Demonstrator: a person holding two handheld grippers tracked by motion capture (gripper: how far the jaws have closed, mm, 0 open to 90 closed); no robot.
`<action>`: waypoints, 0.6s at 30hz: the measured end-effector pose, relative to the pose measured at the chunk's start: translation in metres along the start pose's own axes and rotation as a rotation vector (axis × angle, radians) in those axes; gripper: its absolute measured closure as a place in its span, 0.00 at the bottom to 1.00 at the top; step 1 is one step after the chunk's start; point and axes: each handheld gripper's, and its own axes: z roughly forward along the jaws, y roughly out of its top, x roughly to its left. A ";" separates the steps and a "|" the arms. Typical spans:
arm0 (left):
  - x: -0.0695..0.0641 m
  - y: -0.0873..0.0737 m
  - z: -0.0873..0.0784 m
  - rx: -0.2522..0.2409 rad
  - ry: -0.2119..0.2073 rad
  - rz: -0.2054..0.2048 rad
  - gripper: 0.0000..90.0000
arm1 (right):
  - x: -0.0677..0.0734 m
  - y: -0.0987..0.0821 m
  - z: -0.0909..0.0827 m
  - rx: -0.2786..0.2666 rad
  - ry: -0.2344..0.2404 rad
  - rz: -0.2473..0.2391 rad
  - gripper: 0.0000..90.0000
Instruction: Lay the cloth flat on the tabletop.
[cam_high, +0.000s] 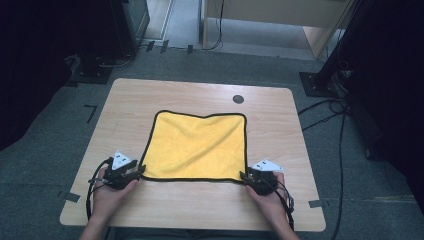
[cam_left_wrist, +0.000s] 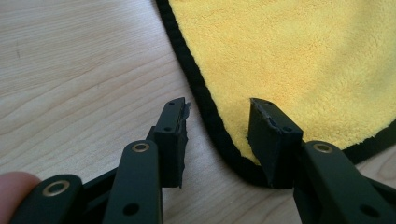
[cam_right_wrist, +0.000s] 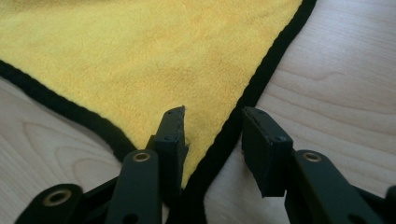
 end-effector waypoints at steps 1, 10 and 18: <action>0.000 0.000 0.000 -0.001 0.001 0.000 0.64 | 0.001 -0.002 -0.001 -0.002 -0.006 -0.005 0.73; -0.008 0.001 -0.004 0.036 -0.089 0.014 0.88 | 0.003 -0.024 -0.028 0.012 -0.022 -0.009 0.96; -0.006 -0.002 -0.008 0.058 -0.179 0.044 0.94 | 0.004 -0.032 -0.037 0.019 -0.042 -0.032 0.96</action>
